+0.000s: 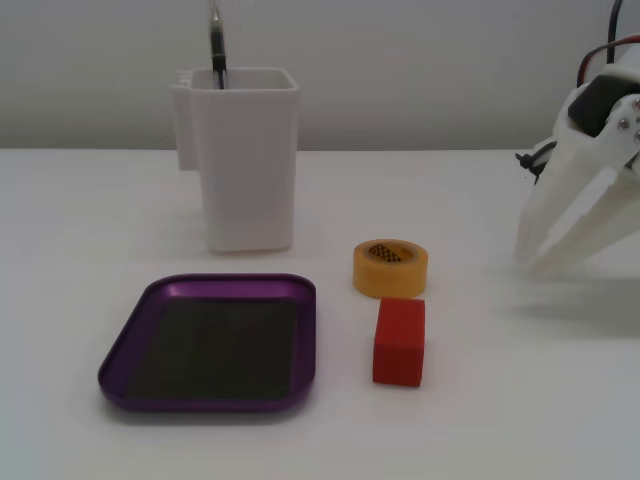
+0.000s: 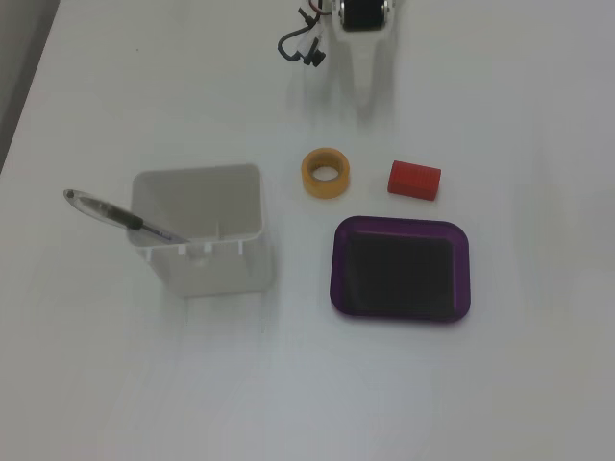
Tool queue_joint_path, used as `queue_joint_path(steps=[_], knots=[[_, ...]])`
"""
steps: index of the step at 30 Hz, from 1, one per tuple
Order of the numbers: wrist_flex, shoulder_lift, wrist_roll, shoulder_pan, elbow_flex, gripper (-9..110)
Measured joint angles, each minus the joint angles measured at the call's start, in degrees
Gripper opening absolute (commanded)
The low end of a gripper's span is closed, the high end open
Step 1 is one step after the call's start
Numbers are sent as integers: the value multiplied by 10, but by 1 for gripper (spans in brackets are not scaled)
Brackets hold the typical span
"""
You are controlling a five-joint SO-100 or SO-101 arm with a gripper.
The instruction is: Grab up the yellow tape and put it in the box.
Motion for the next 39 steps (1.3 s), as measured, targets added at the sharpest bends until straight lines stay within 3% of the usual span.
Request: queue_joint_path(steps=[28,34,39], knots=[[0,0,-3,-2,-57,1],[0,-7,-74,1,-117,3],[0,-98,-95,63,-171,5]])
